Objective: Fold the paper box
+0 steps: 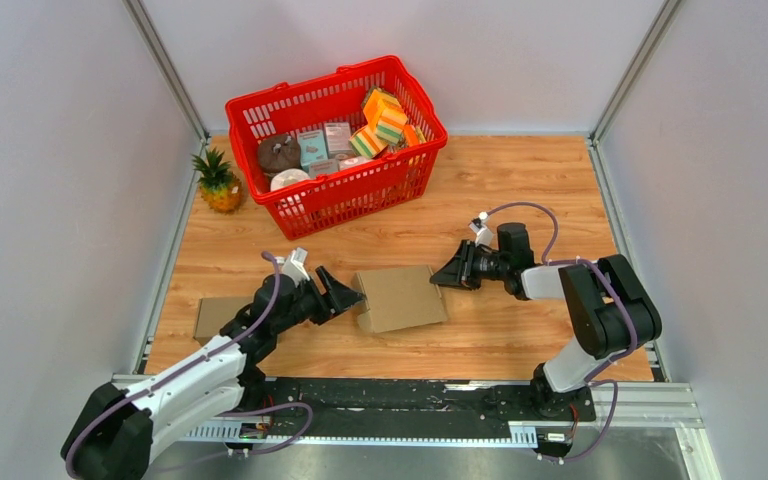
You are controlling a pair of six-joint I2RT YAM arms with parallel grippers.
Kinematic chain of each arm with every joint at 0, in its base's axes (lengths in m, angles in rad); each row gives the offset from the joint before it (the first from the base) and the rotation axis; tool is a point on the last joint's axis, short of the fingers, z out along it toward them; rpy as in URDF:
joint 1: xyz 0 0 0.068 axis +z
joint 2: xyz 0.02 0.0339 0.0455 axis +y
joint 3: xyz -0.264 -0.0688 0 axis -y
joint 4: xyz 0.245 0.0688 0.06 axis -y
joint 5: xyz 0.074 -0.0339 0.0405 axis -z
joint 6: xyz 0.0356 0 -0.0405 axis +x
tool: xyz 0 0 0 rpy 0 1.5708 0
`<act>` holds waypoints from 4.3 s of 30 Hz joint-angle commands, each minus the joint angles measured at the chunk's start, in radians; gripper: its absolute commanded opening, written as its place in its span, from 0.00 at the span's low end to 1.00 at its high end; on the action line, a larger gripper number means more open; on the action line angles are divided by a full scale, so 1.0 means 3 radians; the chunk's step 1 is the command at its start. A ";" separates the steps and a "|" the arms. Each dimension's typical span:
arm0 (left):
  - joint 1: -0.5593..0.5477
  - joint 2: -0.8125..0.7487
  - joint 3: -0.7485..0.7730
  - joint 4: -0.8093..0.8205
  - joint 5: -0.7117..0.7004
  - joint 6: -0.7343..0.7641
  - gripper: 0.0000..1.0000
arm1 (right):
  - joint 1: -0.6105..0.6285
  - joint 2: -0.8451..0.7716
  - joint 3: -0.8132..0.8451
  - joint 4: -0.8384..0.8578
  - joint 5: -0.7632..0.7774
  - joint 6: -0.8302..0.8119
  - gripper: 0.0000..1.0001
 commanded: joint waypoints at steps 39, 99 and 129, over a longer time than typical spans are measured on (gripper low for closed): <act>-0.0008 0.0314 0.0368 -0.0249 -0.0030 -0.0144 0.78 | -0.0001 0.0175 -0.0044 0.0053 0.0136 -0.0033 0.21; 0.0441 0.0427 0.0184 -0.0141 0.1509 -0.1933 0.58 | 0.3951 -0.1421 0.1061 -0.2381 0.4415 -0.3556 1.00; 0.0477 -0.0953 -0.0127 -0.0888 0.0789 -0.2020 0.80 | 0.4315 -0.0960 0.0687 -0.1430 0.5481 -0.3971 0.56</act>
